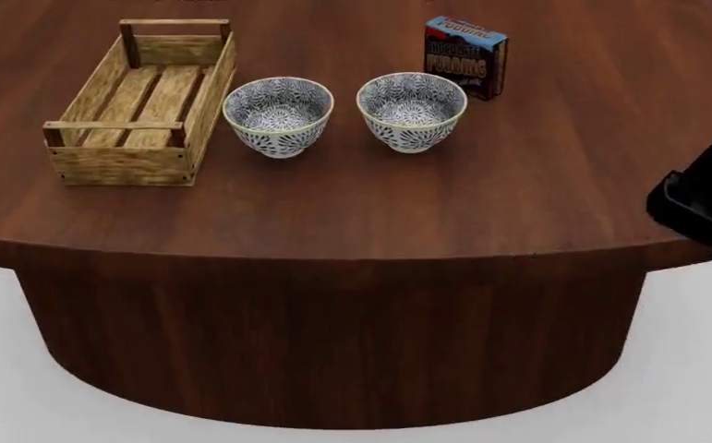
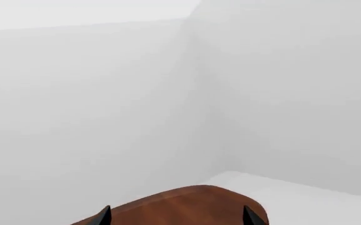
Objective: Stack the left bowl on the right bowl and place them in the tray.
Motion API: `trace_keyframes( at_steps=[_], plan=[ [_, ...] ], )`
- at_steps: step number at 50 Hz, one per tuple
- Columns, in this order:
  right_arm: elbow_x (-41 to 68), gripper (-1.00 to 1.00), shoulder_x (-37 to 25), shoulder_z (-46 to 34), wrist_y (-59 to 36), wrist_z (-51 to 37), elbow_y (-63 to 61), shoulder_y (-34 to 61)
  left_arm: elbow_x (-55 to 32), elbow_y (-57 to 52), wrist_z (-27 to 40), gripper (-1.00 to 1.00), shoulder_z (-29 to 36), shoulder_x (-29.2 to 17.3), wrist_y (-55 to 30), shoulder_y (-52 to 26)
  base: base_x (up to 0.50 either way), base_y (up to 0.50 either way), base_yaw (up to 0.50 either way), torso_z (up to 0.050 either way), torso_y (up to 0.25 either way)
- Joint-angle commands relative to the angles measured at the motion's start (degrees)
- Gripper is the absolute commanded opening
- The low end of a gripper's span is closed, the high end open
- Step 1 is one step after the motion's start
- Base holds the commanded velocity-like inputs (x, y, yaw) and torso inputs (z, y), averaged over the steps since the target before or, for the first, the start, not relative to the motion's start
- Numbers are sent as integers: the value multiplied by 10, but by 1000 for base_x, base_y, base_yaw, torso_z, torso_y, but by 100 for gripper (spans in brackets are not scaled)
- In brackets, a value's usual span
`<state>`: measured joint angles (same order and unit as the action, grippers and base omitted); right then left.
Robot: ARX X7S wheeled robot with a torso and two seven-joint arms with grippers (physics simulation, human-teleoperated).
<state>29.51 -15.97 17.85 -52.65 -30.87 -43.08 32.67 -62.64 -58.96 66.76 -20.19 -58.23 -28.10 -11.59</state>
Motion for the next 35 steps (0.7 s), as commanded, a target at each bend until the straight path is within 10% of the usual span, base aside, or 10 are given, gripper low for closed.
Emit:
trace_keyframes(
  at_steps=[1, 35],
  plan=[
    [-16, 100, 5, -27, 1, -32, -7, 21, -45, -4, 106, 100, 14, -120, 120, 84, 422, 148, 0, 0, 0],
    [18, 100, -9, 3, 2, -20, -6, 22, -59, -3, 118, 100, -18, -146, 140, 101, 500, 194, 0, 0, 0]
  ],
)
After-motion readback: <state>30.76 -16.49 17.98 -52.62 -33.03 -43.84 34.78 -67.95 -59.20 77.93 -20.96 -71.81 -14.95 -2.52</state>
